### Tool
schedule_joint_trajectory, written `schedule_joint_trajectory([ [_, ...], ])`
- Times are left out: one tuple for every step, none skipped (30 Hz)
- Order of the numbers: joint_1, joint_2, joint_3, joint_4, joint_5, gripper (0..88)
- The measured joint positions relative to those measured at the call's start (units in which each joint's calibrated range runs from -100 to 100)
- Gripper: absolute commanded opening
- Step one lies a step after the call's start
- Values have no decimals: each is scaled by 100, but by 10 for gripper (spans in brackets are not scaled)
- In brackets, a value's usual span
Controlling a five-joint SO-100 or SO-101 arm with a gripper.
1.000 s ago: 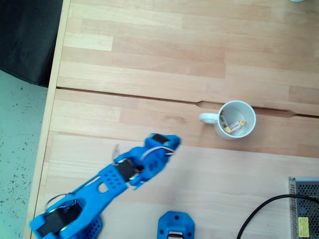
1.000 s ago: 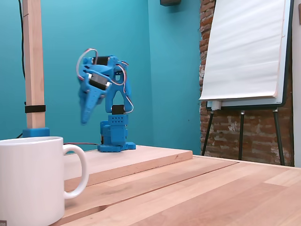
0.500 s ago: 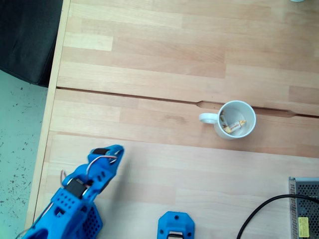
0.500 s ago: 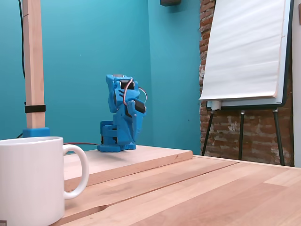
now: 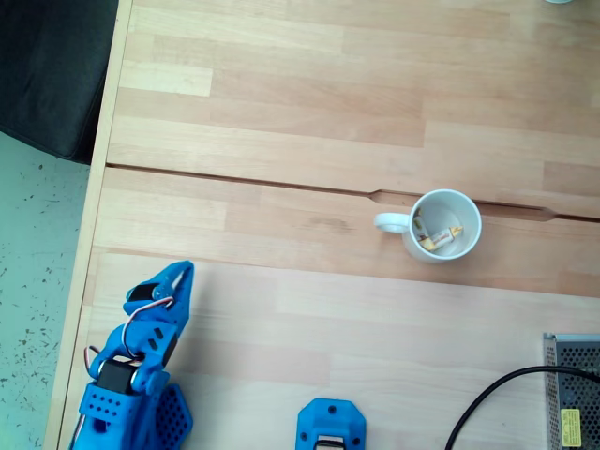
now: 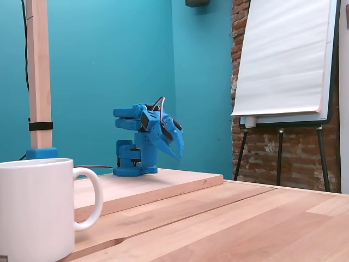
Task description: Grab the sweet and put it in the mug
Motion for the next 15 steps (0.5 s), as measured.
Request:
schedule_joint_trajectory([
  [-74,0,81,8,10,0],
  [-155,-18,90,0,29,0],
  [-207,-45,134,0,34,0],
  [-251,-64,197,0,39,0],
  [-288,-73,206,0,39,0],
  [-310,-82,215,0,39,0],
  [-325,-82,215,0,39,0],
  [-332,-82,215,0,59,0],
  [-332,-82,215,0,88,0],
  [-332,-82,215,0,122,0],
  [-332,-82,215,0,176,0],
  [-332,-82,215,16,244,0],
  [-332,-82,215,57,327,0],
  [-332,-82,215,138,400,0],
  [-332,-82,215,260,484,0],
])
